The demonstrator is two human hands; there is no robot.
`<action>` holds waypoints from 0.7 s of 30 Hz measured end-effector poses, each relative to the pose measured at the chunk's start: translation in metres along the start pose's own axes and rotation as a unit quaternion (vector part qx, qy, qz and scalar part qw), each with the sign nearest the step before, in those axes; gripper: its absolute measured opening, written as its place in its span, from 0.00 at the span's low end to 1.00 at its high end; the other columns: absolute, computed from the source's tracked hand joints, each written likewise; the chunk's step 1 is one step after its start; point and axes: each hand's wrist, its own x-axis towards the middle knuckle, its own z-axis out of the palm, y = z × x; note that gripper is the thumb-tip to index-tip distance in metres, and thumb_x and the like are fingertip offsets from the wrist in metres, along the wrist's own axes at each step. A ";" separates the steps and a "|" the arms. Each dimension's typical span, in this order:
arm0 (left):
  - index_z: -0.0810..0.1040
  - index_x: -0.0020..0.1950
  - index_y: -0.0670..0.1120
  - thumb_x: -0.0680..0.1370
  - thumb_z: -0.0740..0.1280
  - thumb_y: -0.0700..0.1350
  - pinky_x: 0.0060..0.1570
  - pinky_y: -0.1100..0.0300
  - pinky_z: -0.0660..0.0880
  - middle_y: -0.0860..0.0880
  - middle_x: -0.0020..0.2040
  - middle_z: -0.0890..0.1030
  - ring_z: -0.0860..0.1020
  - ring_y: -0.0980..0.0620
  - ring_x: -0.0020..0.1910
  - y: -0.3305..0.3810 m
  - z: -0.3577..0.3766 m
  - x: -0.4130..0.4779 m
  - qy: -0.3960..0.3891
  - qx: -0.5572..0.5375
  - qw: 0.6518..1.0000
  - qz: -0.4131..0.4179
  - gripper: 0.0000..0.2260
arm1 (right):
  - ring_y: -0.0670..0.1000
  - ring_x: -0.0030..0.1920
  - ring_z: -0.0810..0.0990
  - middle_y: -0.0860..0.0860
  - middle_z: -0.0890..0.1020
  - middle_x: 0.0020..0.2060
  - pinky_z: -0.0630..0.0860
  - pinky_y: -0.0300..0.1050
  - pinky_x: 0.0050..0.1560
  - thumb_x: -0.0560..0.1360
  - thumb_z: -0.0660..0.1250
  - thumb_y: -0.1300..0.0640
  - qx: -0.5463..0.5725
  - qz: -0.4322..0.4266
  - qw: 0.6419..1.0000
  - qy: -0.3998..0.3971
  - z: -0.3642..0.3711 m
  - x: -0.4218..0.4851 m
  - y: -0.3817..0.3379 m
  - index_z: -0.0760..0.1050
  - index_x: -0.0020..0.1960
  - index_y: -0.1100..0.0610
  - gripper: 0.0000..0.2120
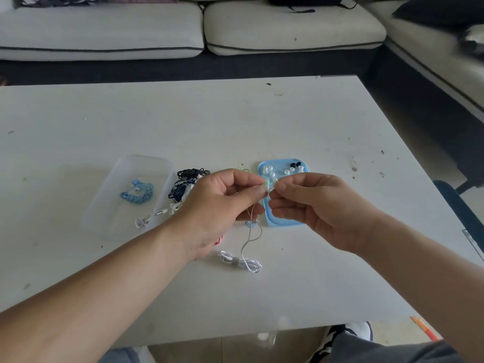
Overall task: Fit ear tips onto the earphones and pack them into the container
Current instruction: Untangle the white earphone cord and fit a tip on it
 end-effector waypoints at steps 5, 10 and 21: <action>0.84 0.50 0.44 0.78 0.73 0.37 0.42 0.58 0.81 0.45 0.40 0.85 0.82 0.48 0.36 0.001 0.001 -0.001 0.005 0.007 1.000 0.013 0.03 | 0.55 0.43 0.86 0.63 0.85 0.44 0.83 0.43 0.44 0.74 0.71 0.64 -0.005 -0.003 1.000 -0.011 -0.001 0.000 0.002 0.80 0.55 0.71 0.13; 0.83 0.50 0.43 0.78 0.73 0.37 0.40 0.59 0.80 0.45 0.39 0.85 0.82 0.49 0.35 0.001 0.002 -0.001 0.015 0.018 1.000 0.017 0.03 | 0.55 0.45 0.86 0.63 0.85 0.45 0.83 0.44 0.46 0.73 0.72 0.64 -0.004 -0.018 1.000 -0.011 0.000 0.001 0.005 0.80 0.54 0.71 0.13; 0.84 0.49 0.45 0.78 0.74 0.40 0.47 0.52 0.82 0.45 0.37 0.84 0.82 0.50 0.35 0.001 0.003 -0.001 0.042 0.042 0.997 0.038 0.02 | 0.56 0.44 0.86 0.63 0.86 0.43 0.83 0.43 0.49 0.76 0.70 0.68 -0.005 -0.072 0.997 0.042 0.013 -0.002 0.009 0.83 0.46 0.66 0.03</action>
